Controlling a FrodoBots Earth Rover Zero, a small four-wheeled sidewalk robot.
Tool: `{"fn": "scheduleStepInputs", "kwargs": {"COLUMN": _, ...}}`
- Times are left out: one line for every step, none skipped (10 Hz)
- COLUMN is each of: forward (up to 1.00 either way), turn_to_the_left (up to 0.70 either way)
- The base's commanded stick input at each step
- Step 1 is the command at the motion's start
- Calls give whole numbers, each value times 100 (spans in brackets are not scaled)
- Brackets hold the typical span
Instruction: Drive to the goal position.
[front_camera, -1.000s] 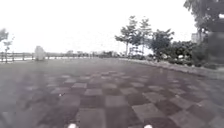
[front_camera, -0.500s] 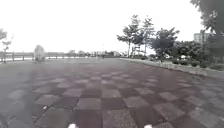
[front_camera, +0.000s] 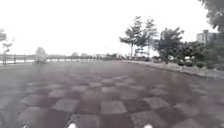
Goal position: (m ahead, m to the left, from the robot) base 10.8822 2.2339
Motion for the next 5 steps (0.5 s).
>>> {"fn": "scheduleStepInputs", "kwargs": {"forward": 85, "turn_to_the_left": 1}}
{"fn": "scheduleStepInputs", "kwargs": {"forward": 85, "turn_to_the_left": 1}}
{"fn": "scheduleStepInputs", "kwargs": {"forward": 85, "turn_to_the_left": 1}}
{"fn": "scheduleStepInputs", "kwargs": {"forward": 85, "turn_to_the_left": -8}}
{"fn": "scheduleStepInputs", "kwargs": {"forward": 85, "turn_to_the_left": -19}}
